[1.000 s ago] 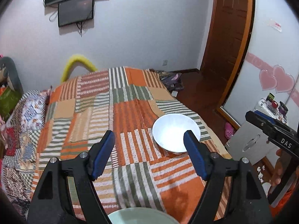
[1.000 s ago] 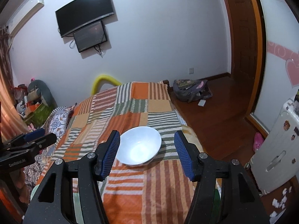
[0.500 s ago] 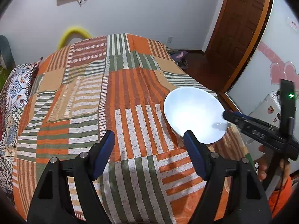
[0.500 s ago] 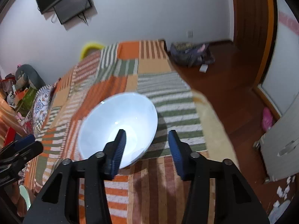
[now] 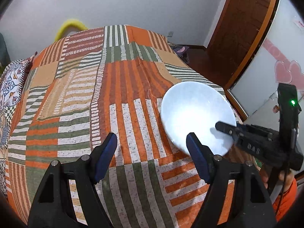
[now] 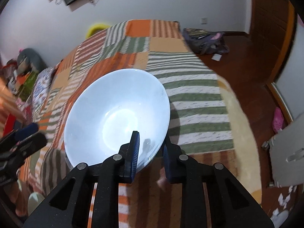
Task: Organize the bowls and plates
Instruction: 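Lift the white spotted bowl with both tools and carry it over the stack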
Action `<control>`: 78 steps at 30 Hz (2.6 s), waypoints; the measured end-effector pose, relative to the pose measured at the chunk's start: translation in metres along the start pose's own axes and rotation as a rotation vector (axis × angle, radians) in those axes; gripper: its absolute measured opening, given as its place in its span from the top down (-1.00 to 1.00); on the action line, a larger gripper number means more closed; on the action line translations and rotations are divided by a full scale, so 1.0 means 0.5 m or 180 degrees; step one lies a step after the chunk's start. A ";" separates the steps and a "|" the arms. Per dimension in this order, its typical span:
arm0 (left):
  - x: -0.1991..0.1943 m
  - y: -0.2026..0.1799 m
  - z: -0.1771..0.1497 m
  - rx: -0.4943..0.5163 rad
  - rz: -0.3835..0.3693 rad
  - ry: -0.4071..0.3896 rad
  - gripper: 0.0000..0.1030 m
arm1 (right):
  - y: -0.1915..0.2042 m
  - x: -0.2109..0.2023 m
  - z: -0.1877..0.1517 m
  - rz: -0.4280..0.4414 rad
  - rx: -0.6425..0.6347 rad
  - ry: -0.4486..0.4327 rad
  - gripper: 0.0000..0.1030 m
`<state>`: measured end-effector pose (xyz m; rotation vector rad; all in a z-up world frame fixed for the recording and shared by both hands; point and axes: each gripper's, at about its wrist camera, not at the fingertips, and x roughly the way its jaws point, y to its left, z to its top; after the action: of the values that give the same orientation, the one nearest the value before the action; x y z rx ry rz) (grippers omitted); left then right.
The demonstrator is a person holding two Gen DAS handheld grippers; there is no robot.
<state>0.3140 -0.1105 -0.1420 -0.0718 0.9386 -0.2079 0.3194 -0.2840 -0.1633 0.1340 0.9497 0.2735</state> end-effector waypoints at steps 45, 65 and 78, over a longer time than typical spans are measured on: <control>-0.187 -0.015 -0.080 0.0232 -0.0037 -0.0024 0.73 | 0.143 -0.164 -0.061 0.0315 -0.0213 -0.0385 0.68; -0.481 0.099 -0.226 -0.0046 0.0096 -0.0477 0.72 | 0.330 -0.248 -0.142 0.0617 -0.0660 -0.0640 0.69; -0.564 0.225 -0.336 -0.0431 0.0326 -0.0506 0.72 | 0.464 -0.210 -0.200 0.0925 -0.0938 -0.0474 0.69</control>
<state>0.0335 0.0632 -0.0346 -0.1626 0.7948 -0.0427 0.1401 -0.0926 -0.0848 0.0203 0.7316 0.6590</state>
